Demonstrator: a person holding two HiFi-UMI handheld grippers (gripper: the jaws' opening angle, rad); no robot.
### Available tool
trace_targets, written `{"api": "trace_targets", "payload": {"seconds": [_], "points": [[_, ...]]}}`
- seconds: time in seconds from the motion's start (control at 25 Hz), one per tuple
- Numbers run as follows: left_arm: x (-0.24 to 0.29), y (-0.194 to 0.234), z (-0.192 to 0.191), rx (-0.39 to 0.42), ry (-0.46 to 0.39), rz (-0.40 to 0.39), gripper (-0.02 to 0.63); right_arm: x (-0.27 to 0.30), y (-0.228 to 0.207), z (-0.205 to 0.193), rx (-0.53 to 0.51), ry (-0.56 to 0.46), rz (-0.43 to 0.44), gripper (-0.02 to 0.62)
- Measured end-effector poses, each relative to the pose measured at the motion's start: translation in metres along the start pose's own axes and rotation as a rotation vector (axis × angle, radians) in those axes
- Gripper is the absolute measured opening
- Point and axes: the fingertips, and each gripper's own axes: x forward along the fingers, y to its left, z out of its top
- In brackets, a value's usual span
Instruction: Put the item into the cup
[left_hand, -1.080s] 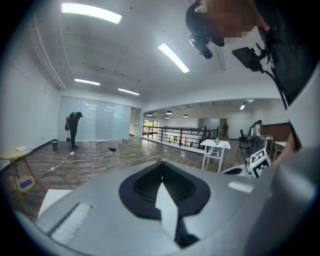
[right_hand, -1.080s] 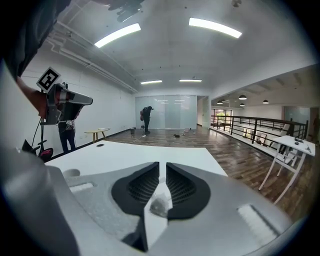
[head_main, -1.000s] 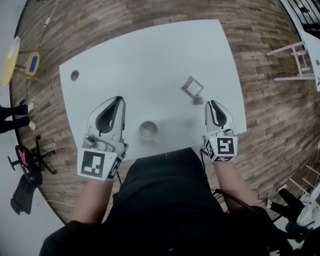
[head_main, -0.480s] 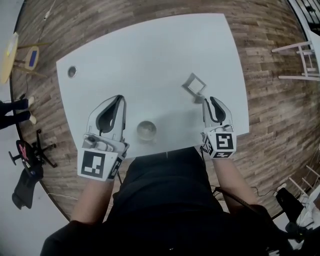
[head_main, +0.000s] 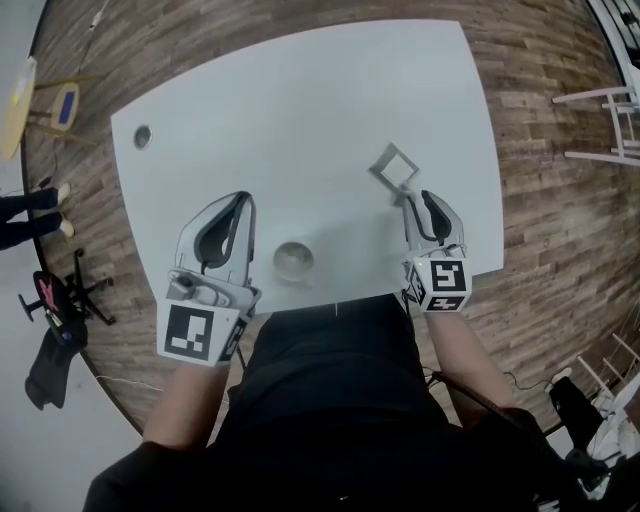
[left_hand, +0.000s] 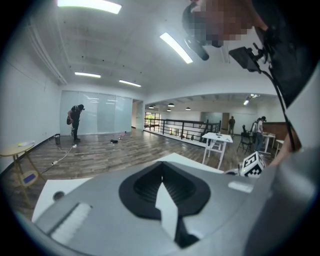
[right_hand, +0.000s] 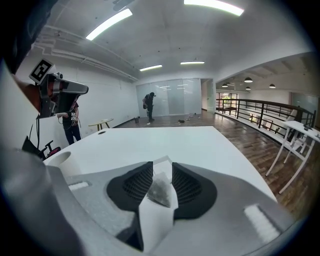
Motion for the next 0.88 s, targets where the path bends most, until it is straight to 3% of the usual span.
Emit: {"api": "trace_targets", "payload": {"seconds": [0.64,0.8,0.88], "points": [[0.002,0.000,-0.013,-0.024,0.045,0.001,-0.002,0.014,0.000,-0.021,0.014,0.093,0.012,0.153],[-0.003,-0.001,-0.017,-0.028,0.048,0.006,-0.002,0.012,0.003,-0.026,0.011,0.103,0.010,0.152],[-0.003,0.000,-0.018,-0.030,0.053,0.008,-0.002,0.012,0.002,-0.025,0.003,0.102,0.007,0.120]]}}
